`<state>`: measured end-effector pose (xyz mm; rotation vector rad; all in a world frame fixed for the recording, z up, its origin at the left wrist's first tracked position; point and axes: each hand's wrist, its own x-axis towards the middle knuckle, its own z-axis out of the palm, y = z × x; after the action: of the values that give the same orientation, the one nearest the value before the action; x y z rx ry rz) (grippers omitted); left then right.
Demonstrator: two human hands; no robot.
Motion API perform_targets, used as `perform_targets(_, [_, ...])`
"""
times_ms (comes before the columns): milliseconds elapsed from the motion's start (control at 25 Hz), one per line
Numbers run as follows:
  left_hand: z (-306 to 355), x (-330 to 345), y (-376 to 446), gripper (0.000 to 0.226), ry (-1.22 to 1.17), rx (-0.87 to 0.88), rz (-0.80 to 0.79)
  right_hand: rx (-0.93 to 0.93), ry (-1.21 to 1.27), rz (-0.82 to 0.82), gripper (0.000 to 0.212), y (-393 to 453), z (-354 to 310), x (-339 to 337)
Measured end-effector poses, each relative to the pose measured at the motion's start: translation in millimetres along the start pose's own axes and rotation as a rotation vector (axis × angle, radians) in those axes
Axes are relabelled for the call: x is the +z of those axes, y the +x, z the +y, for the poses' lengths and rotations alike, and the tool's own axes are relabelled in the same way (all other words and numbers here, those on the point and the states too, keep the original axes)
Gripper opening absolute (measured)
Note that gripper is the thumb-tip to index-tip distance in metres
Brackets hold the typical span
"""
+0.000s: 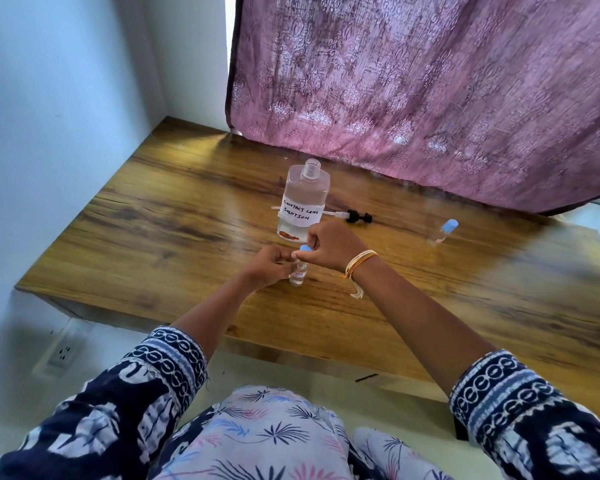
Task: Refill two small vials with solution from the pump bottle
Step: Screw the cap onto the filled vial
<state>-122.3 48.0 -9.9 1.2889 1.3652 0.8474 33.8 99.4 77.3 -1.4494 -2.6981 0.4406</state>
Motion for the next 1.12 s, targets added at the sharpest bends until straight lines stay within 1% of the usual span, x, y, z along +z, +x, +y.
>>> perform_targets(80, [0.3, 0.3, -0.2, 0.013, 0.027, 0.014, 0.006, 0.0, -0.098, -0.001, 0.045, 1.0, -0.6, 0.4])
perform_targets(120, [0.9, 0.5, -0.3, 0.012, 0.013, 0.008, 0.006, -0.005, -0.084, -0.018, 0.044, 1.1, 0.1, 0.1])
perform_targets(200, [2.8, 0.9, -0.7, 0.006, -0.046, -0.015, -0.016, -0.006, 0.11, -0.066, 0.031, 0.9, 0.7, -4.7])
perform_targets(240, [4.4, 0.8, -1.1, 0.006, -0.069, -0.025, -0.032, -0.009, 0.213, -0.097, 0.03, 1.3, 0.9, -8.4])
perform_targets(280, [5.7, 0.7, -1.2, 0.009, -0.079, -0.036, -0.044, -0.014, 0.287, -0.131, 0.034, 1.7, 1.2, -11.6])
perform_targets(360, [6.8, 1.0, -0.8, 0.011, -0.086, -0.045, -0.046, -0.018, 0.337, -0.164, 0.038, 1.8, 1.5, -14.6])
perform_targets(400, [6.6, 1.0, -0.9, 0.012, -0.089, -0.043, -0.046, -0.017, 0.336, -0.156, 0.032, 2.6, 1.4, -14.2])
perform_targets(480, [5.8, 1.1, -1.0, 0.014, -0.088, -0.046, -0.044, -0.005, 0.3, -0.11, 0.013, 3.4, 0.5, -12.8])
perform_targets(520, [6.0, 0.8, -1.4, 0.016, -0.075, -0.048, -0.038, 0.008, 0.255, -0.078, 0.01, 3.6, -0.3, -11.5])
perform_targets(600, [7.0, 0.0, -1.6, 0.021, -0.045, -0.038, -0.034, 0.045, 0.136, -0.016, 0.025, 4.7, -0.6, -5.5])
perform_targets(640, [8.1, -0.3, -2.1, 0.021, -0.04, -0.035, -0.039, 0.047, 0.092, 0.008, 0.028, 4.6, -1.0, -3.8])
perform_targets(680, [9.2, -0.3, -2.4, 0.018, -0.049, -0.041, -0.046, 0.037, 0.078, 0.02, 0.027, 5.0, -1.1, -2.7])
perform_targets(720, [10.0, -0.4, -2.4, 0.013, -0.071, -0.056, -0.053, 0.028, 0.114, 0.015, 0.022, 5.7, -0.4, -2.3])
perform_targets(760, [10.3, -0.4, -2.2, 0.011, -0.097, -0.074, -0.062, 0.025, 0.194, -0.012, 0.013, 6.4, 0.7, -2.4])
perform_targets(800, [10.6, -0.5, -1.5, 0.014, -0.122, -0.087, -0.067, 0.03, 0.272, -0.067, 0.016, 6.9, 1.2, -4.6])
perform_targets(880, [11.1, 0.3, -1.2, 0.019, -0.144, -0.105, -0.066, 0.04, 0.379, -0.191, 0.04, 6.8, 3.5, -8.5])
perform_targets(920, [11.1, 0.2, -1.4, 0.022, -0.14, -0.109, -0.06, 0.036, 0.387, -0.219, 0.044, 6.8, 4.4, -8.9])
perform_targets(1000, [11.0, -0.3, -0.4, 0.026, -0.126, -0.107, -0.062, 0.026, 0.38, -0.194, 0.038, 6.8, 6.4, -7.8])
perform_targets(1120, [12.3, -0.2, -0.3, 0.025, -0.133, -0.113, -0.068, 0.04, 0.33, -0.066, 0.015, 4.7, 7.3, -2.1])
